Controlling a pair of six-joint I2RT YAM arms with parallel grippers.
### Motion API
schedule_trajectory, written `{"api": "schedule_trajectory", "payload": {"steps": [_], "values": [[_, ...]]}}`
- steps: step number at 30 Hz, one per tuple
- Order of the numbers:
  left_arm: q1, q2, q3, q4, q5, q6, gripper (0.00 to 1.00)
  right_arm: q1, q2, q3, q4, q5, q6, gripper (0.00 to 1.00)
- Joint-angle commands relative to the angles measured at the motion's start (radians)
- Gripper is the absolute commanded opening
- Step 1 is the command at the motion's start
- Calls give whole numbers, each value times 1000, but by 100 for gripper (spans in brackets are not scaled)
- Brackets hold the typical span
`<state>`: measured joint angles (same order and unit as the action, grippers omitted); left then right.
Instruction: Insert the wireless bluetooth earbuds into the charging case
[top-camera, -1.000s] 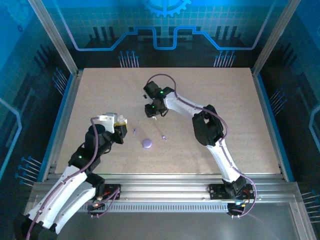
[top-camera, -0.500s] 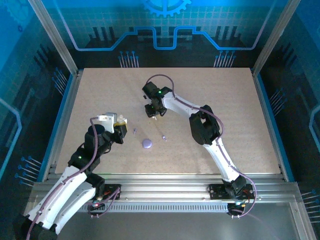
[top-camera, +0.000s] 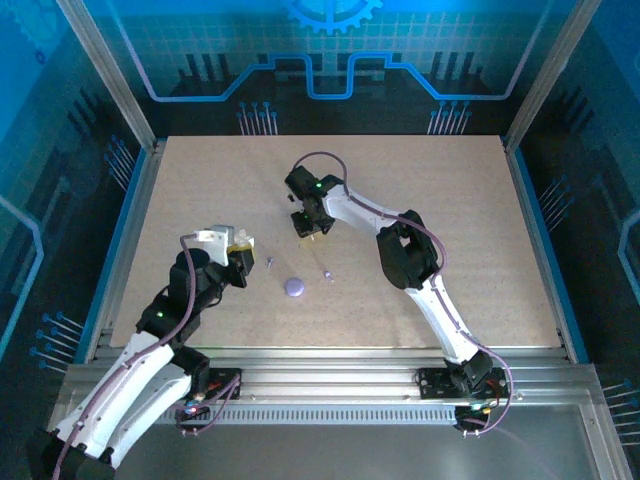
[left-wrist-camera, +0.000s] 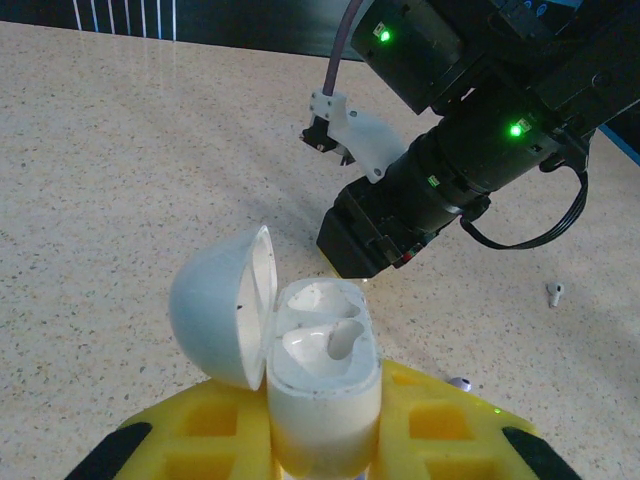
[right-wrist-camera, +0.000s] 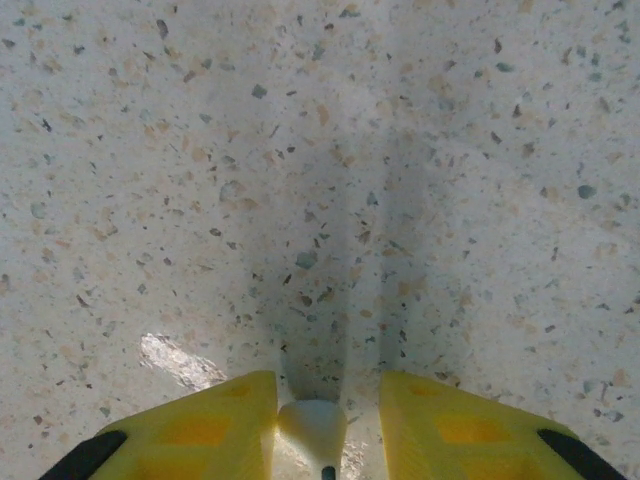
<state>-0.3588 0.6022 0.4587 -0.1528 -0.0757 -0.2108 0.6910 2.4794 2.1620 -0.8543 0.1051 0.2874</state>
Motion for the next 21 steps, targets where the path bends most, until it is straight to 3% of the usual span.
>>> {"api": "schedule_trajectory", "payload": {"steps": [1,21], "values": [[9,5,30,11,-9,7,15,0,22,18,-32,7,-8,30],[9,10,25,30,6,1,15,-5,-22,-34,-60,26,-18,33]]}}
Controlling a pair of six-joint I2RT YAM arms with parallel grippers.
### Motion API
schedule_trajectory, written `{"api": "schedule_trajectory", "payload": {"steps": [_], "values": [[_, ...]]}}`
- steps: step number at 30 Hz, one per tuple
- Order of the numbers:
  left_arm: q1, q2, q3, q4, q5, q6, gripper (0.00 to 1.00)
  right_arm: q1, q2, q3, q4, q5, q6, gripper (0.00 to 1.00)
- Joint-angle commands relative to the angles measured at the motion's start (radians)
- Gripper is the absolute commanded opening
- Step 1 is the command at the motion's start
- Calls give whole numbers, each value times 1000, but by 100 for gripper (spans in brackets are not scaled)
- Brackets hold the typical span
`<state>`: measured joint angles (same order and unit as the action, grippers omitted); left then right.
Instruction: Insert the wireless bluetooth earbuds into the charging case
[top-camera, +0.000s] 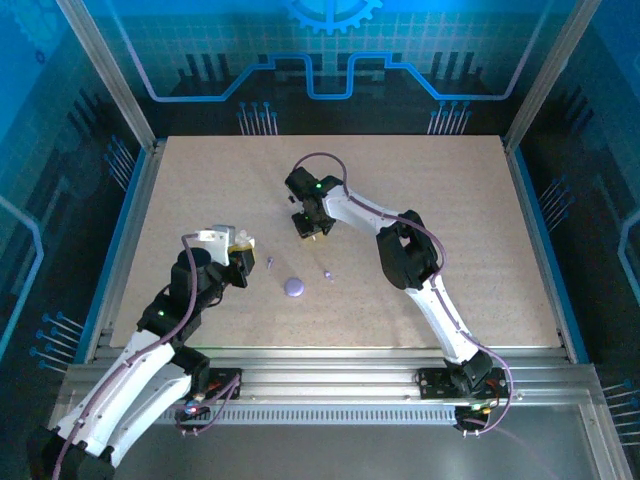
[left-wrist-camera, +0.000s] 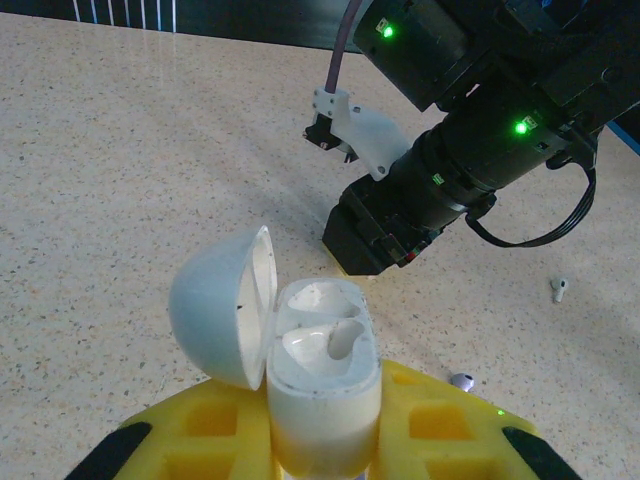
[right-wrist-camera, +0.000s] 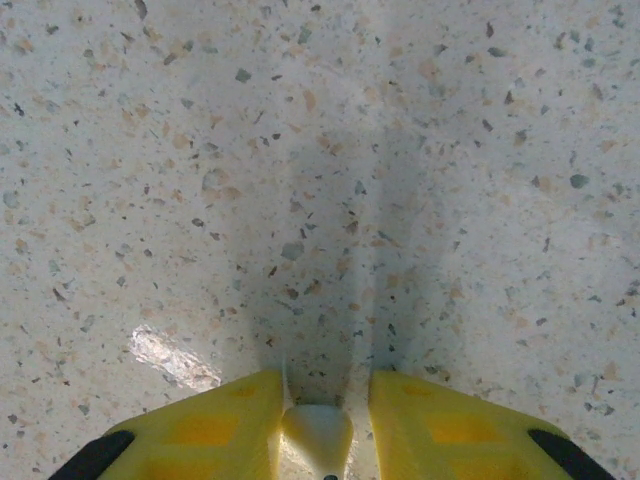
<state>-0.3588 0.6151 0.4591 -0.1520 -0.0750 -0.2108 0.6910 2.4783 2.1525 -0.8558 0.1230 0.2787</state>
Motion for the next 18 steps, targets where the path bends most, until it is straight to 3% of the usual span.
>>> {"api": "schedule_trajectory", "payload": {"steps": [1,18], "values": [[9,-3,24,28,5,0,15,-4,-23,-25,-58,7,-8,33],[9,0,10,44,40,13,15,-7,-99,-88,-54,31,9,22]]}}
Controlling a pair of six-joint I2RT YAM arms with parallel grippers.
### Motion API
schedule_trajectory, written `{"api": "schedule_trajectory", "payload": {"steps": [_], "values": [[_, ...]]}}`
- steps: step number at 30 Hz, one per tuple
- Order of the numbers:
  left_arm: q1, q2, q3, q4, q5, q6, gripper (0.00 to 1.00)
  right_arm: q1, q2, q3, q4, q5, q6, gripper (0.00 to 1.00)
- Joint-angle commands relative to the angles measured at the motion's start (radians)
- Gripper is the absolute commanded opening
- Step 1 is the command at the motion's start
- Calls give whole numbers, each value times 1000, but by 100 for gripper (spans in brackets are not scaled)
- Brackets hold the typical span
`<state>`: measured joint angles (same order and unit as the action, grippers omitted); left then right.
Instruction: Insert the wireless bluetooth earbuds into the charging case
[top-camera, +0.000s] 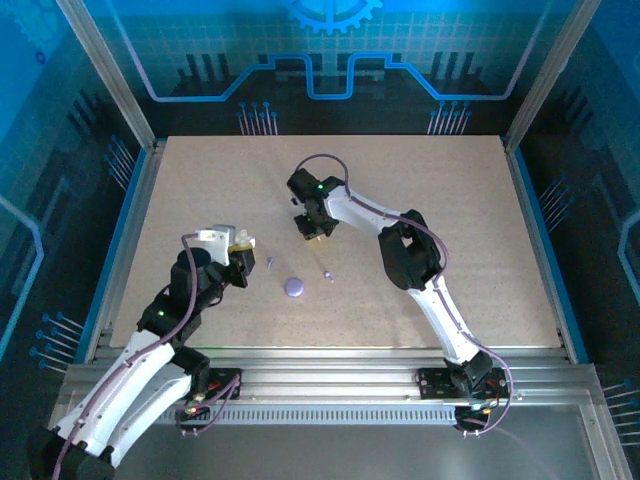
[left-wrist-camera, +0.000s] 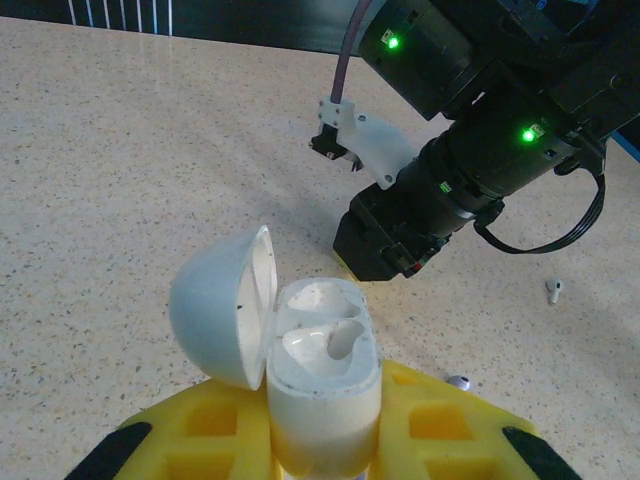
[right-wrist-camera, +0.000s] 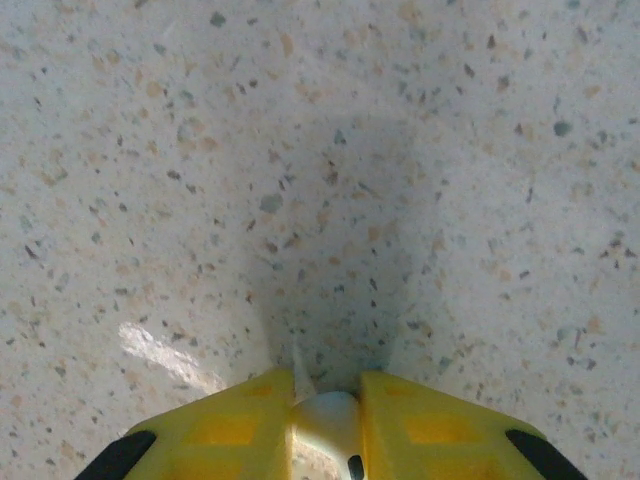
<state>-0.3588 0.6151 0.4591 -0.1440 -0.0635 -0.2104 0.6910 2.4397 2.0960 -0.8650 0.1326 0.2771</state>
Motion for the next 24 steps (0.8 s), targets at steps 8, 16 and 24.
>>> {"api": "schedule_trajectory", "payload": {"steps": [8,16,24], "values": [[9,32,-14,82,57,6,15,-13,-211,-201,58,38,62,17],[6,125,-68,273,159,-17,15,-43,-428,-379,162,48,106,17],[-56,318,-60,528,264,50,15,-67,-729,-636,353,36,147,16]]}}
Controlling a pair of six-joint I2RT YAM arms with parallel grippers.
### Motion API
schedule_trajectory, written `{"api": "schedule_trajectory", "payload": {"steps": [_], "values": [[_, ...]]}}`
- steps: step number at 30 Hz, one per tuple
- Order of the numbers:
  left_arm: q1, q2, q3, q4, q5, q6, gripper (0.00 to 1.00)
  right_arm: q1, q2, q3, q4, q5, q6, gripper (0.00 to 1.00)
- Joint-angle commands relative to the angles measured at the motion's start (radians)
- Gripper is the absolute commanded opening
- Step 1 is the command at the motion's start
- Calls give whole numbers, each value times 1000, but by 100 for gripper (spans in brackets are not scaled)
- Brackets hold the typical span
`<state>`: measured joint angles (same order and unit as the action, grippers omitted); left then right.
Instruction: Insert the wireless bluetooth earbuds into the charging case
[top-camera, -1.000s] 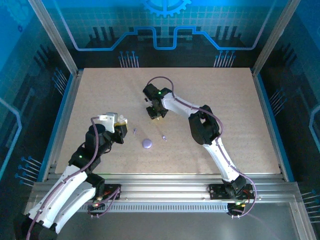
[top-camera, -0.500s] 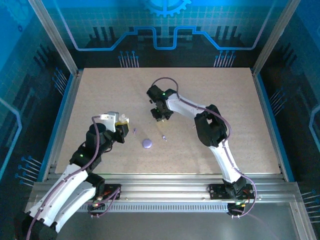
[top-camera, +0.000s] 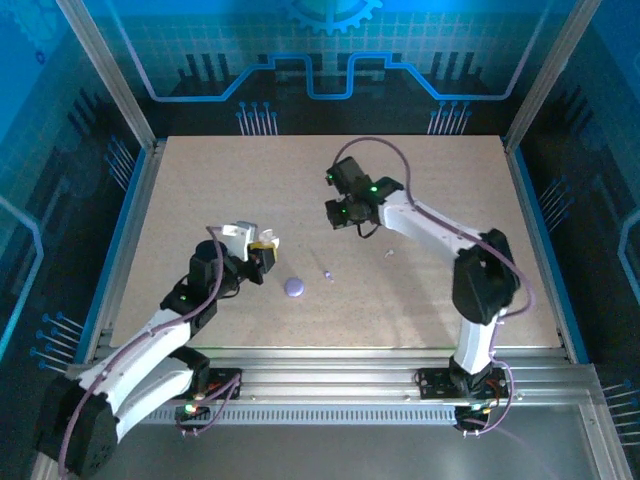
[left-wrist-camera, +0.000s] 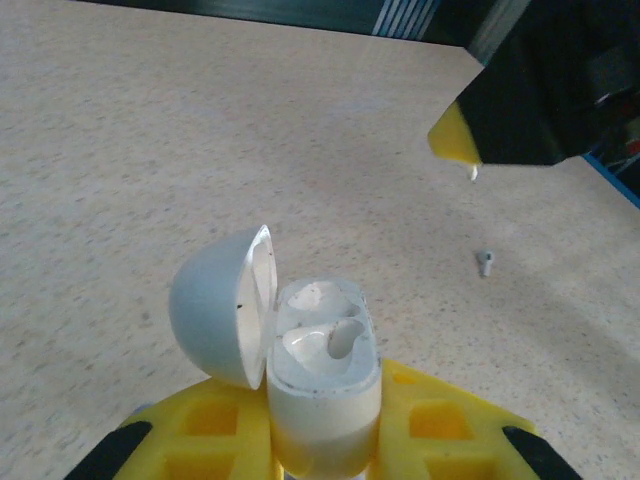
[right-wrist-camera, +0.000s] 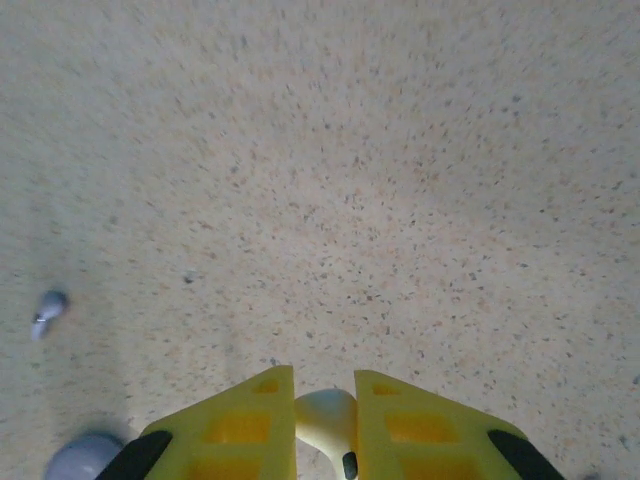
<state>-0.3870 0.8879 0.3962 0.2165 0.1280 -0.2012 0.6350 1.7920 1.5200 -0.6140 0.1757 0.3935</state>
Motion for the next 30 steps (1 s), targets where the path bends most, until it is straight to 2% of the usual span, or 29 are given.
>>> {"api": "schedule_trajectory", "payload": {"steps": [1,8,14,26,30], "values": [[-40,74,8,203,77,50,15,-14,-108,-88,129,-15,33,16],[-161,310,88,426,74,86,15,-23,-302,-259,313,-41,13,15],[-211,463,164,582,80,67,14,-24,-427,-358,474,-68,-16,16],[-245,522,247,625,114,122,14,-28,-623,-580,815,-191,-36,16],[-254,540,261,658,128,119,14,-37,-665,-605,814,-221,-51,16]]}}
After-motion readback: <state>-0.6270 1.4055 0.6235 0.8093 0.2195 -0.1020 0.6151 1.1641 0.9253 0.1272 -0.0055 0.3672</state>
